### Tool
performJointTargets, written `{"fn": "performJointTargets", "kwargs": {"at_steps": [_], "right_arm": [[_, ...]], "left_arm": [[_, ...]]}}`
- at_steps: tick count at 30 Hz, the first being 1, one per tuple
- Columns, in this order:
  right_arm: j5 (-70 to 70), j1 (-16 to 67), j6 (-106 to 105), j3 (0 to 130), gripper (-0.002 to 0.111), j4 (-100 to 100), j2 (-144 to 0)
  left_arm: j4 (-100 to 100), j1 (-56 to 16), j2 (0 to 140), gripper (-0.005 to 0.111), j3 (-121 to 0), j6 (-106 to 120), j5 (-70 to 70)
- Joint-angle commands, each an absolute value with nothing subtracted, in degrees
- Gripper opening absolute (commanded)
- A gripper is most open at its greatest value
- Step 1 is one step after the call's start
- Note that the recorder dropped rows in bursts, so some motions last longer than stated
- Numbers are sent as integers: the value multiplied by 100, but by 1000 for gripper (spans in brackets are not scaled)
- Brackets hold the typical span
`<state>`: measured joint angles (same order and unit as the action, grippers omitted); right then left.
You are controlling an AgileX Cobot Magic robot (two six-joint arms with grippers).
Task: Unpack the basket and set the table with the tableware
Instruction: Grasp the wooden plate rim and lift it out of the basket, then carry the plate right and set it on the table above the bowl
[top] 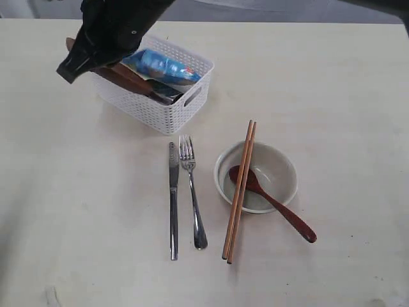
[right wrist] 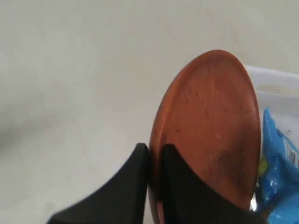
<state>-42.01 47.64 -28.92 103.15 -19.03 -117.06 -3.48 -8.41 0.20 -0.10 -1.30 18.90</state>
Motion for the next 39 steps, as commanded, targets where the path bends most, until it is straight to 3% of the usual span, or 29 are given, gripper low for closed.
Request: {"fn": "performJointTargets", "kwargs": {"at_steps": [1,6,11,15,21,26,39], "right_arm": [[-4248,4752,-3166,10325,0,-2433,-11315],[-4425,4741,-3178,10325,0,-1991,-10872],[-5064,4692,-2509,10325,0,-88,-10449],[-5814,4131,-1696,10270,0,1113,-10412],[-5363,2849,-1234,9260,0,1371,-10423],[-4444,2812,-1244,8523,0,1674,-10619],[-4786,2812,-1027,8523,0,2131,-11475]], "left_arm": [[-321,-877,0,0,0,-128,1834],[-321,-877,0,0,0,-128,1834],[-321,-877,0,0,0,-128,1834],[-321,-877,0,0,0,-128,1834],[-321,-877,0,0,0,-128,1834],[-321,-877,0,0,0,-128,1834],[-321,-877,0,0,0,-128,1834]]}}
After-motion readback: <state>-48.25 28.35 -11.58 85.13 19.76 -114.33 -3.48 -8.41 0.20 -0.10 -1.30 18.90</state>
